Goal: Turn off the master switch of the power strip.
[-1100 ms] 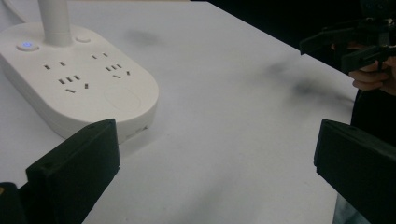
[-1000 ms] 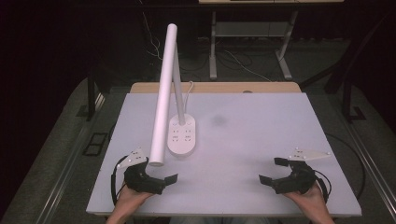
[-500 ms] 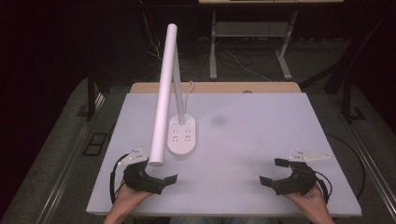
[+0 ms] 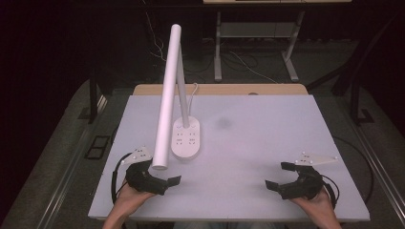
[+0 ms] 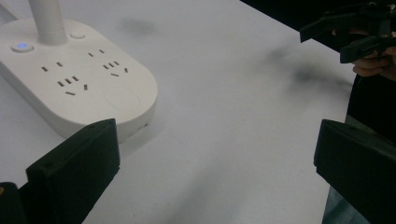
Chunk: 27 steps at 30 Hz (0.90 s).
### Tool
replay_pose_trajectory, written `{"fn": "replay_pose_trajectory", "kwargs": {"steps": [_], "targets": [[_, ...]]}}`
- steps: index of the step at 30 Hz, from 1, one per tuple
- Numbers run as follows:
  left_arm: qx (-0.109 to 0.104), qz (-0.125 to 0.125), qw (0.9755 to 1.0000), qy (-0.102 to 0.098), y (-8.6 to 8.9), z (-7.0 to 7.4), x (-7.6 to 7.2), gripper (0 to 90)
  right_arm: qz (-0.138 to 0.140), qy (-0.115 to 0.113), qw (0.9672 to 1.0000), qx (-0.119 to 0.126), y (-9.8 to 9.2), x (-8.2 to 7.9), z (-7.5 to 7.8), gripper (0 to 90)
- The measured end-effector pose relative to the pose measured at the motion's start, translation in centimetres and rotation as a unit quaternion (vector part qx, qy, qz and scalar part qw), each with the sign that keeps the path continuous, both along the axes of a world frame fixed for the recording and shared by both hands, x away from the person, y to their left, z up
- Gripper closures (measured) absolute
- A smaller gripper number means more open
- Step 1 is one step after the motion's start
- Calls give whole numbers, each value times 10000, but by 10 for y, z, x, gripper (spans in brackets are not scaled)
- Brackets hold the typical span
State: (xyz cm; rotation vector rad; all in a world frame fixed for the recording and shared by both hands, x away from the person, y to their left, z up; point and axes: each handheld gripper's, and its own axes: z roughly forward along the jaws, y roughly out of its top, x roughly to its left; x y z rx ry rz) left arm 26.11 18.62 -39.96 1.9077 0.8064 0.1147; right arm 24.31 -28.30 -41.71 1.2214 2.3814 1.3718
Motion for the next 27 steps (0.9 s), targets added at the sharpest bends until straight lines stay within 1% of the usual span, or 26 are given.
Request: {"fn": "replay_pose_trajectory", "kwargs": {"steps": [6, 10, 11, 16, 17, 20, 27], "targets": [[133, -88, 9999, 62, 0, 4, 4, 0, -6, -27, 10000, -16, 1, 0, -1, 3], [141, -72, 9998, 86, 0, 6, 8, 0, -4, -24, 10000, -37, 3, 0, -1, 3], [166, -69, 9998, 84, 1, 7, 9, 0, 3, -52, 10000, -51, 3, 0, -1, 3], [226, -65, 9997, 85, 2, 11, 14, 0, -5, -35, 10000, -45, 3, 0, -2, 2], [250, -71, 9996, 100, 3, 13, 15, 0, -14, -12, 10000, -32, 3, 0, -2, 3], [285, -84, 9995, 121, 5, 17, 19, 0, -16, -39, 10000, -42, 2, 0, -1, 3], [368, -87, 9992, 115, 8, 25, 26, 0, -24, -56, 10000, -28, 1, 0, -1, 3]]}}
